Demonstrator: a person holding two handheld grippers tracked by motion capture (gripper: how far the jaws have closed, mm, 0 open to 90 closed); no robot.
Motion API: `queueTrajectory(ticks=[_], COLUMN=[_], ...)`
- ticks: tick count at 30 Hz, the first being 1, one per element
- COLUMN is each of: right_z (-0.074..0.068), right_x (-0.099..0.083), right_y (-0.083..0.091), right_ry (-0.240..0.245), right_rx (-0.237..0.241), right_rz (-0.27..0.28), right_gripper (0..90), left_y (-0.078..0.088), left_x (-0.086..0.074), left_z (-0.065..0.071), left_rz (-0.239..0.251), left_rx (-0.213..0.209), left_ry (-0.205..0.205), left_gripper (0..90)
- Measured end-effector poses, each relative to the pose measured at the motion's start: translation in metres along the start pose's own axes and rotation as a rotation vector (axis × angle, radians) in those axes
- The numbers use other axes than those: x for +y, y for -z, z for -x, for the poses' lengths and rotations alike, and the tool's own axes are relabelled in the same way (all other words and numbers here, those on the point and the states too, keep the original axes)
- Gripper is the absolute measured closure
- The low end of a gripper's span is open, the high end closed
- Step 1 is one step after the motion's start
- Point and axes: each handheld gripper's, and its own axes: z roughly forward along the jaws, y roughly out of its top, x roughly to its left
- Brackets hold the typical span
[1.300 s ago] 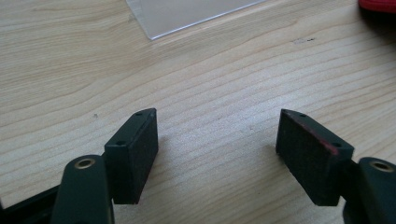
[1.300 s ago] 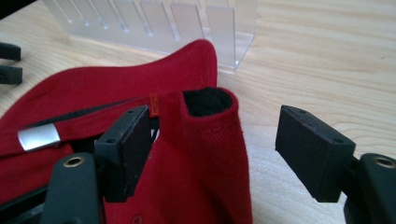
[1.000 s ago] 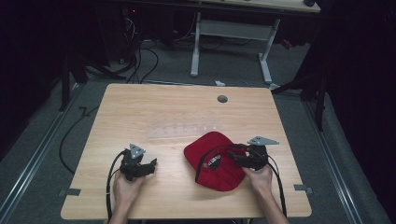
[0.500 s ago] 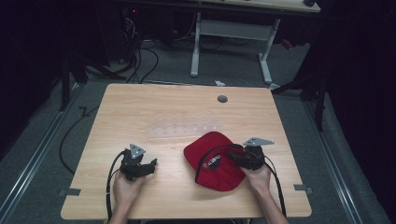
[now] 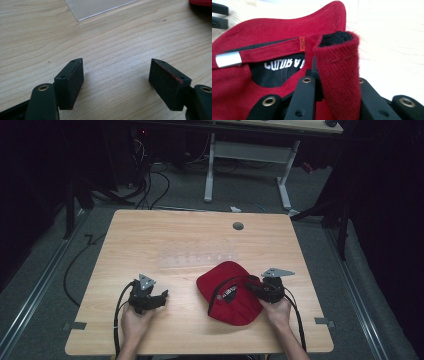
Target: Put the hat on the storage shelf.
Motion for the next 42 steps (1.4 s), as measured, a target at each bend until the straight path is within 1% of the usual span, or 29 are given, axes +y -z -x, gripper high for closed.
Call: queueTrajectory(ticks=[3, 6, 7, 8, 11, 12, 13, 14, 18, 19, 20, 21, 22, 24, 26, 27, 28, 29, 30, 31, 33, 34, 35, 36, 38, 39, 40, 42], right_z=[-0.001, -0.001, 0.000, 0.000, -0.001, -0.002, -0.003, -0.004, -0.007, -0.008, -0.008, -0.010, -0.011, -0.012, -0.013, -0.015, -0.015, -0.015, -0.017, -0.018, -0.021, -0.021, -0.023, -0.023, -0.023, -0.025, -0.025, -0.027], right_x=[0.001, 0.001, 0.001, 0.001, 0.003, 0.004, 0.005, 0.006, 0.009, 0.011, 0.011, 0.014, 0.015, 0.017, 0.021, 0.027, 0.030, 0.030, 0.034, 0.035, 0.038, 0.038, 0.040, 0.041, 0.042, 0.046, 0.046, 0.050], right_y=[0.001, 0.001, 0.003, 0.003, 0.007, 0.010, 0.011, 0.012, 0.015, 0.017, 0.017, 0.021, 0.022, 0.024, 0.026, 0.028, 0.029, 0.029, 0.032, 0.033, 0.034, 0.034, 0.035, 0.035, 0.035, 0.036, 0.036, 0.039], right_ry=[0.003, -0.006, -0.023, -0.023, -0.037, -0.042, -0.043, -0.043, -0.036, -0.031, -0.031, -0.037, -0.035, -0.038, -0.034, -0.034, -0.034, -0.034, -0.036, -0.043, -0.045, -0.045, -0.039, -0.040, -0.039, -0.035, -0.035, -0.026], right_rx=[0.013, 0.024, 0.037, 0.037, 0.057, 0.066, 0.070, 0.076, 0.085, 0.083, 0.083, 0.086, 0.088, 0.093, 0.102, 0.111, 0.115, 0.115, 0.122, 0.128, 0.130, 0.130, 0.136, 0.139, 0.141, 0.141, 0.141, 0.142], right_rz=[-0.001, -0.002, 0.001, 0.001, 0.003, -0.002, -0.002, -0.003, -0.008, -0.011, -0.011, -0.006, -0.002, -0.003, -0.006, -0.012, -0.013, -0.013, -0.018, -0.025, -0.034, -0.034, -0.032, -0.030, -0.029, -0.023, -0.023, -0.020], right_gripper=[83.6, 84.1, 84.6, 84.6, 85.0, 85.2, 85.3, 85.3, 85.5, 85.6, 85.6, 85.7, 85.8, 85.8, 85.9, 85.9, 86.0, 86.0, 86.0, 86.0, 86.0, 86.0, 86.0, 86.1, 86.1, 86.1, 86.1, 86.1], left_y=[0.000, 0.000, 0.000, 0.000, 0.000, 0.001, 0.001, 0.002, 0.004, 0.003, 0.003, 0.004, 0.005, 0.005, 0.006, 0.007, 0.011, 0.011, 0.016, 0.019, 0.025, 0.025, 0.029, 0.029, 0.032, 0.033, 0.033, 0.035], left_x=[0.000, 0.000, 0.000, 0.000, -0.001, -0.002, -0.002, -0.003, -0.003, -0.003, -0.003, -0.005, -0.006, -0.006, -0.004, -0.004, -0.002, -0.002, 0.000, 0.001, 0.000, 0.000, -0.004, -0.004, -0.009, -0.013, -0.013, -0.017], left_z=[0.000, 0.000, 0.000, 0.000, 0.001, 0.002, 0.002, 0.003, 0.004, 0.005, 0.005, 0.008, 0.008, 0.009, 0.010, 0.011, 0.015, 0.015, 0.021, 0.025, 0.033, 0.033, 0.042, 0.042, 0.050, 0.057, 0.057, 0.064], left_rz=[-0.001, -0.001, -0.002, -0.003, -0.008, -0.018, -0.018, -0.019, -0.016, -0.022, -0.022, -0.025, -0.027, -0.028, -0.039, -0.039, -0.030, -0.030, -0.007, 0.001, 0.002, 0.002, -0.005, -0.005, -0.015, -0.029, -0.029, -0.026], left_rx=[-0.001, -0.002, -0.002, -0.003, -0.005, -0.017, -0.017, -0.024, -0.027, -0.039, -0.039, -0.054, -0.056, -0.060, -0.080, -0.092, -0.123, -0.123, -0.148, -0.163, -0.199, -0.199, -0.226, -0.226, -0.246, -0.261, -0.261, -0.275], left_ry=[0.000, 0.000, 0.000, 0.000, -0.004, -0.008, -0.008, -0.006, -0.004, -0.011, -0.011, -0.016, -0.017, -0.011, -0.002, -0.006, -0.024, -0.024, -0.050, -0.061, -0.077, -0.077, -0.114, -0.114, -0.149, -0.176, -0.176, -0.201], left_gripper=[28.2, 28.1, 28.0, 28.0, 24.6, 22.6, 22.3, 22.4, 25.3, 25.3, 25.3, 25.4, 25.7, 25.5, 26.1, 28.0, 28.1, 27.4, 26.4, 25.3, 24.0, 23.3, 22.9, 22.4, 22.2, 20.9, 20.3, 19.6])
